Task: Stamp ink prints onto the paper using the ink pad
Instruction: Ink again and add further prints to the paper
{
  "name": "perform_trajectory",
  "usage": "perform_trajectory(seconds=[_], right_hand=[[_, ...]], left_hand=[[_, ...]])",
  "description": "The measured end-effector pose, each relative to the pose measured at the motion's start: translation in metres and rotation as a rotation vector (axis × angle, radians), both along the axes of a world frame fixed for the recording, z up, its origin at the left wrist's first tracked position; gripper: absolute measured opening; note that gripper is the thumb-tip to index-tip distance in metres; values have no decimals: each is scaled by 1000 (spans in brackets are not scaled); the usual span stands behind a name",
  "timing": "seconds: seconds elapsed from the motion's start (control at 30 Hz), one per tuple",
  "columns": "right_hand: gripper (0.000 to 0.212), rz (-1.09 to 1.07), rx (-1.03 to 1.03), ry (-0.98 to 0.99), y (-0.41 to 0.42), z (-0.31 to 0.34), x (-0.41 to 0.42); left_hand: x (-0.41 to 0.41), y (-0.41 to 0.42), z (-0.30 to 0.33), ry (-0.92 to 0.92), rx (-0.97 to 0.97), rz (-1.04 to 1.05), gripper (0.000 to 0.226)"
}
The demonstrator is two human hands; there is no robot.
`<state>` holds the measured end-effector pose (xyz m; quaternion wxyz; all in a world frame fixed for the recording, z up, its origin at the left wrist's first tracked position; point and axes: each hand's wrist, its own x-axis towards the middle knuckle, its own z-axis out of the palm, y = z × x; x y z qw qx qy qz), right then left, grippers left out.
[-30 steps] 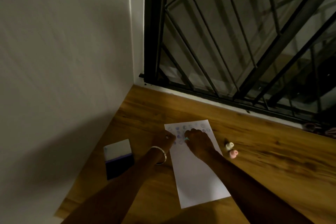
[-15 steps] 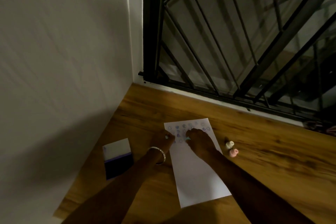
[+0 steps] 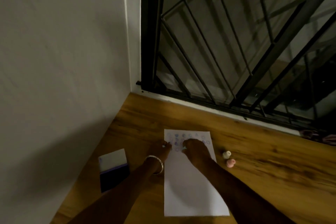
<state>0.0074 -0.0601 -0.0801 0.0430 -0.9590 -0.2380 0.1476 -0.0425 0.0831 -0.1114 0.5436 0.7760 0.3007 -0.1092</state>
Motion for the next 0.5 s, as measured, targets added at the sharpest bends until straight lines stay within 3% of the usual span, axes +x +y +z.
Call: perform_trajectory(seconds=[0.17, 0.33, 0.5], right_hand=[[34, -56, 66, -6, 1, 20, 0], [25, -173, 207, -40, -3, 35, -4], [22, -239, 217, -40, -19, 44, -14]], left_hand=[[-2, 1, 19, 2, -287, 139, 30], [-15, 5, 27, 59, -401, 269, 37], [-21, -1, 41, 79, -606, 320, 28]])
